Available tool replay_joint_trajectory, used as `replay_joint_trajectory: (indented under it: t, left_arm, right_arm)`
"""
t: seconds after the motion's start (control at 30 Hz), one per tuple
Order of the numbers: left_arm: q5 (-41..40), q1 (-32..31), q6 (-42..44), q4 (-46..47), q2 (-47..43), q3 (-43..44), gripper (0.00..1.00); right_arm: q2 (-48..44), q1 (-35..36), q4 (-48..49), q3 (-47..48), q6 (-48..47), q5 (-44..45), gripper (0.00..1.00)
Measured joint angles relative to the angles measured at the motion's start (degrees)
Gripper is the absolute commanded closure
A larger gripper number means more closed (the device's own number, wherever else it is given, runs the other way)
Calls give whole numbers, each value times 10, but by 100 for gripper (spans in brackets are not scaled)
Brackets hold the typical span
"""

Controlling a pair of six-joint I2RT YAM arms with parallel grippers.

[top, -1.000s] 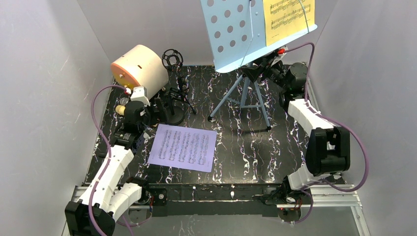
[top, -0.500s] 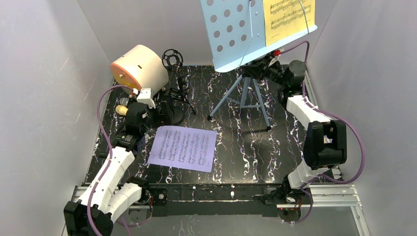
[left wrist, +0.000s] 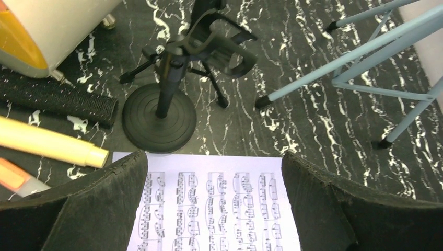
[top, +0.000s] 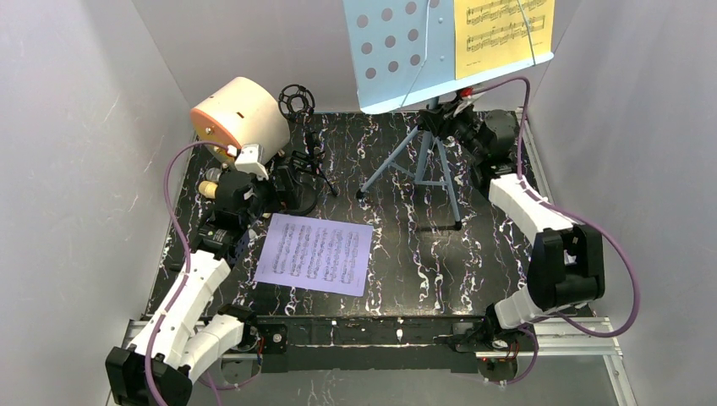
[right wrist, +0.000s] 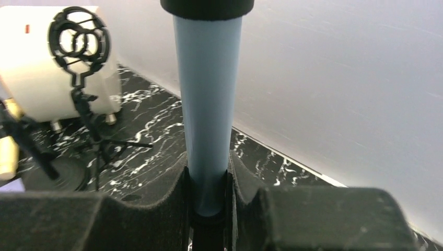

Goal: Pack up the instrument practice props
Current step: Adjust the music stand at the center of the board.

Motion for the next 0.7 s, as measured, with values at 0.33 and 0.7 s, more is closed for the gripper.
replay_joint_trajectory:
  t: [0.33,0.7]
  left_arm:
    - [33,-21,-29,11,29,67,4]
    - [70,-39,-68,20,38,117,4]
  right_arm:
    - [-48,85,-14,-43,-26,263,99]
    - [-29,183,43,-51,-48,510,99]
